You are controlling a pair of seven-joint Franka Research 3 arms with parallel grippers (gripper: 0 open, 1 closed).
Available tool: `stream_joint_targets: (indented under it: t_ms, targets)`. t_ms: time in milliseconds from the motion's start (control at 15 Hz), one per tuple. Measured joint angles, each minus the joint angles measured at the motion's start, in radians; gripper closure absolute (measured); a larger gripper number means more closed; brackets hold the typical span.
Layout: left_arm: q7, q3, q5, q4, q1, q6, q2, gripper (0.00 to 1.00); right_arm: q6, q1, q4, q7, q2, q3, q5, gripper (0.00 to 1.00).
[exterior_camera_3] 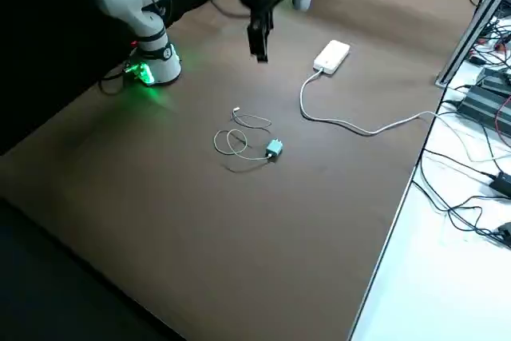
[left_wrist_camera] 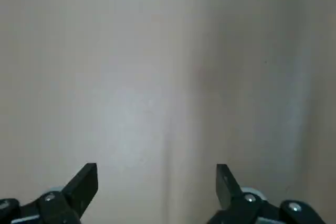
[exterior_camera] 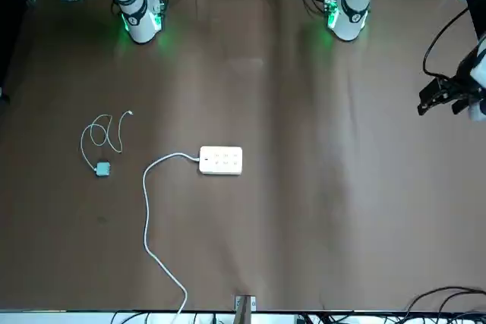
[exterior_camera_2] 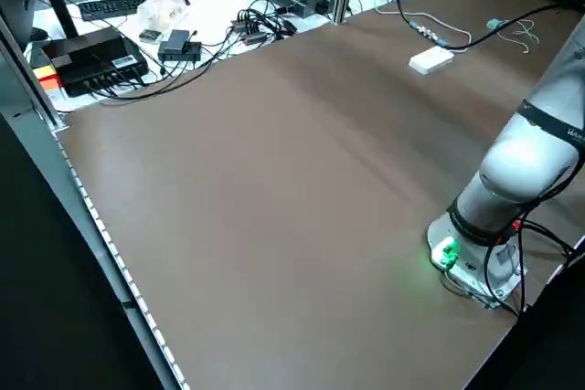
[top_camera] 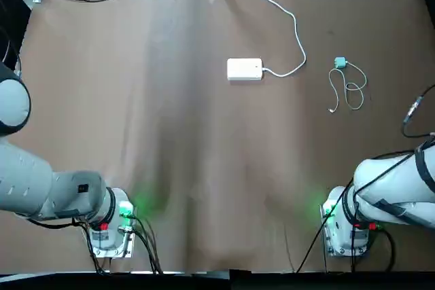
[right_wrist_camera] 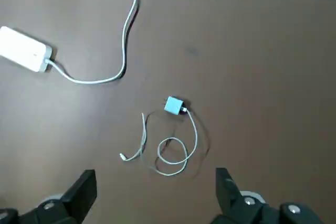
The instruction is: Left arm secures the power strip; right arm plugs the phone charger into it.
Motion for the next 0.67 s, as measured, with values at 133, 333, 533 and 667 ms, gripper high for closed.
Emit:
stream_joint_targets:
  t_ms: [133, 333, 533, 667]
  targets:
    - [0.0, -0.001, 0.0, -0.017, 0.0, 0.001, 0.0, 0.0, 0.012, -0.032, -0.002, -0.141, 0.039, 0.0, 0.045, 0.0]
    - [0.001, -0.001, 0.0, -0.039, 0.0, 0.01, 0.0, 0.01, 0.014, -0.084, -0.005, -0.401, 0.1, 0.0, 0.123, 0.0]
    - [0.001, -0.003, 0.0, -0.106, -0.001, 0.099, 0.0, 0.01, 0.011, -0.155, -0.01, -0.835, 0.189, 0.0, 0.228, 0.0]
    - [0.001, -0.004, -0.004, -0.142, -0.001, 0.14, 0.0, 0.01, 0.007, -0.171, -0.012, -0.945, 0.231, 0.0, 0.249, 0.0]
